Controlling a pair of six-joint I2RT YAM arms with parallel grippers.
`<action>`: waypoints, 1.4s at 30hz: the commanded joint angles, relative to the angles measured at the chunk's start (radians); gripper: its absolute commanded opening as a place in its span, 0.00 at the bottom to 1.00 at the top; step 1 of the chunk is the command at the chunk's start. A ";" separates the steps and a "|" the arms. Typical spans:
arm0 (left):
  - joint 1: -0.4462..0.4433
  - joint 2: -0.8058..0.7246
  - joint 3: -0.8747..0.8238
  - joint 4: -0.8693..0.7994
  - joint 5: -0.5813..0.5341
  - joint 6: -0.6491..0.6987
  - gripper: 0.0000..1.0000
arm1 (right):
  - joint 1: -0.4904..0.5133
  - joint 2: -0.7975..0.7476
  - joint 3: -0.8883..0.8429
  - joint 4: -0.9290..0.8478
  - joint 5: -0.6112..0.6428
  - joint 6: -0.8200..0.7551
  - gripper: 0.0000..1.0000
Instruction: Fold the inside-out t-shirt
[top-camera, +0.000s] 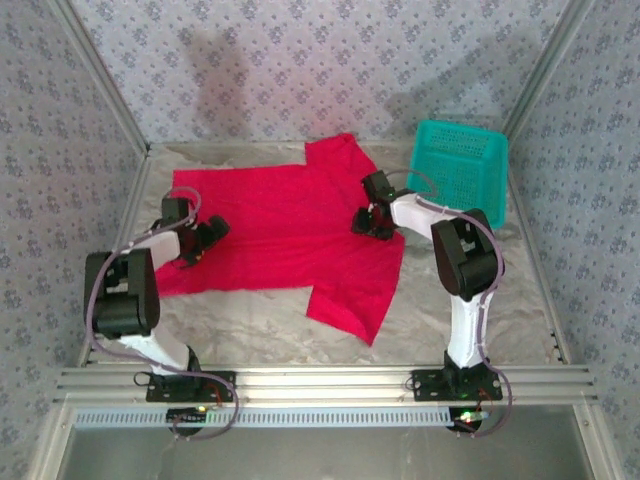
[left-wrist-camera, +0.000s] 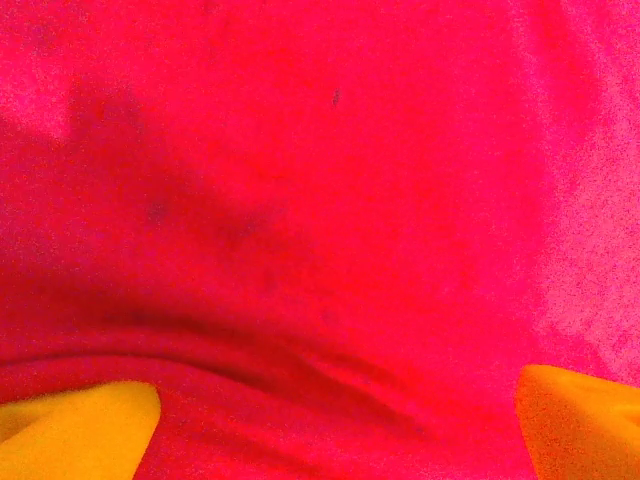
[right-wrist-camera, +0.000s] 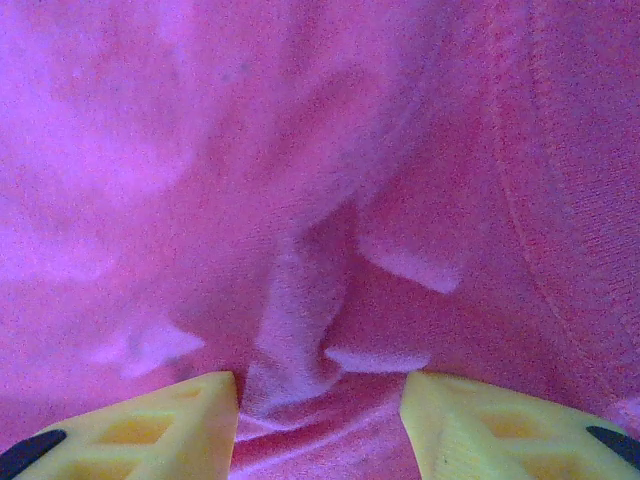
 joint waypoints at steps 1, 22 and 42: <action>0.012 0.090 0.046 -0.014 0.006 0.013 0.94 | -0.058 0.077 0.030 -0.097 0.098 -0.045 0.52; 0.254 -0.393 -0.221 -0.419 -0.121 -0.041 0.63 | 0.140 -0.530 -0.405 -0.181 0.064 0.050 0.49; 0.301 -0.408 -0.223 -0.298 -0.128 -0.104 0.61 | 0.383 -0.701 -0.646 -0.208 0.015 0.202 0.58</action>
